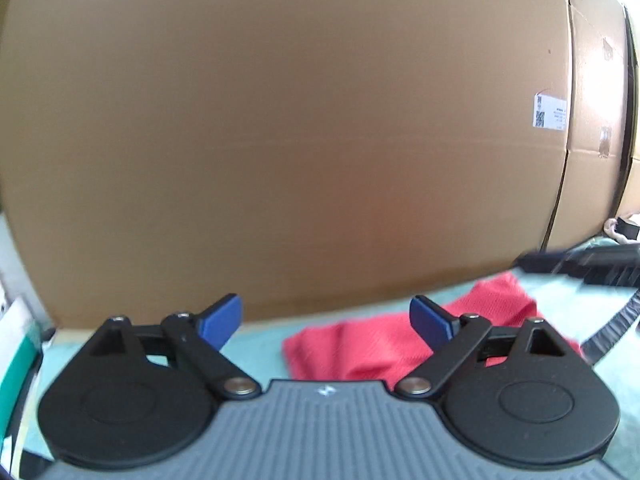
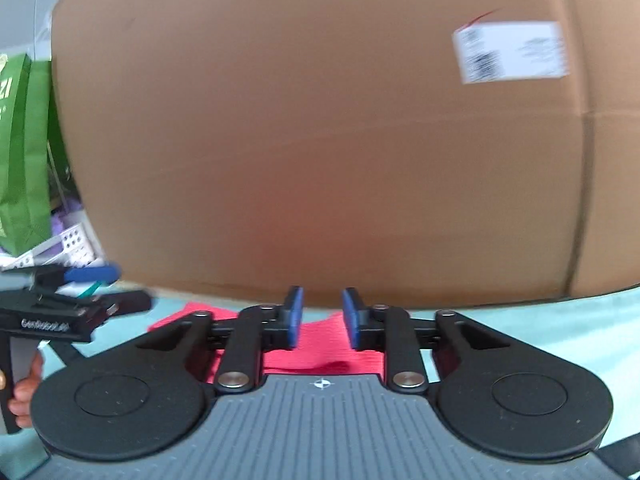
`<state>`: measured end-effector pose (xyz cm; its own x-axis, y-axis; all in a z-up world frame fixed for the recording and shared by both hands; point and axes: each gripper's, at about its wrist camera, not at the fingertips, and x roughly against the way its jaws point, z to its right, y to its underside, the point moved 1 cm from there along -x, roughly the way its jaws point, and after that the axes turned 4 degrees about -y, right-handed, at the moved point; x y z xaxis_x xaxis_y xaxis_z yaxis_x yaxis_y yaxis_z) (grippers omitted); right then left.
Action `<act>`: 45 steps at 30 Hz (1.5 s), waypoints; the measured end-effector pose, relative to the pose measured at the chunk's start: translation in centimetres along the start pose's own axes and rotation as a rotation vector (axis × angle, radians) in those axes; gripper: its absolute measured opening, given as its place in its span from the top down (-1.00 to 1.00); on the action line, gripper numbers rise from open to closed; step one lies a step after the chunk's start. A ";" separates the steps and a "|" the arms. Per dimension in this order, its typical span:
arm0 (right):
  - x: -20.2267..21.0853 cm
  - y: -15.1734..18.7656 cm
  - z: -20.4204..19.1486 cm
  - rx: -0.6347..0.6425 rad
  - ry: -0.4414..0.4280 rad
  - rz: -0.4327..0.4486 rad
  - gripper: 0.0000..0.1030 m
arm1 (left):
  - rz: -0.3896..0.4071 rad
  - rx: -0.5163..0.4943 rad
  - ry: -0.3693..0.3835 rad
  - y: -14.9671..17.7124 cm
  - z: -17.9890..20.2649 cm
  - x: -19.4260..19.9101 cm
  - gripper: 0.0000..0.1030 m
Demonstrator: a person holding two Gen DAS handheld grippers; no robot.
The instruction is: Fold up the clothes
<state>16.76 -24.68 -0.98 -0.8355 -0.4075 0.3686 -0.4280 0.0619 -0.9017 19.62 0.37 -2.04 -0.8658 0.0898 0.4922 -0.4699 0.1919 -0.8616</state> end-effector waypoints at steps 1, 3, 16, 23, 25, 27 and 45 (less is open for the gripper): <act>-0.8 0.1 -0.6 0.017 0.013 -0.013 0.77 | -0.015 -0.003 -0.010 -0.1 0.4 -0.6 -0.82; -2.3 0.7 -1.1 0.022 0.037 -0.059 0.78 | -0.046 -0.009 -0.031 -0.3 1.1 -1.7 -0.69; -2.0 3.4 -1.8 0.014 0.126 -0.096 0.75 | 0.016 -0.096 -0.148 0.7 2.5 -1.9 -0.91; 0.2 3.6 -2.8 -0.009 0.139 -0.070 0.40 | 0.013 -0.039 -0.155 0.9 0.3 -0.6 -0.95; 1.1 3.6 -3.3 -0.012 0.140 -0.042 -0.14 | 0.023 -0.021 -0.150 0.6 -0.5 0.3 -0.99; 0.8 4.1 -3.8 -0.002 0.152 -0.063 -0.18 | 0.012 -0.022 -0.159 0.6 -0.4 0.0 -0.99; 13.9 6.3 -12.6 0.013 0.261 0.046 -0.46 | -0.040 0.147 -0.140 1.1 2.1 6.2 -0.99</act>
<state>-1.91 -18.51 1.31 -0.9154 -0.1559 0.3712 -0.3842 0.0628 -0.9211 13.35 -0.88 -0.16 -0.8564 -0.0541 0.5134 -0.5158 0.0473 -0.8554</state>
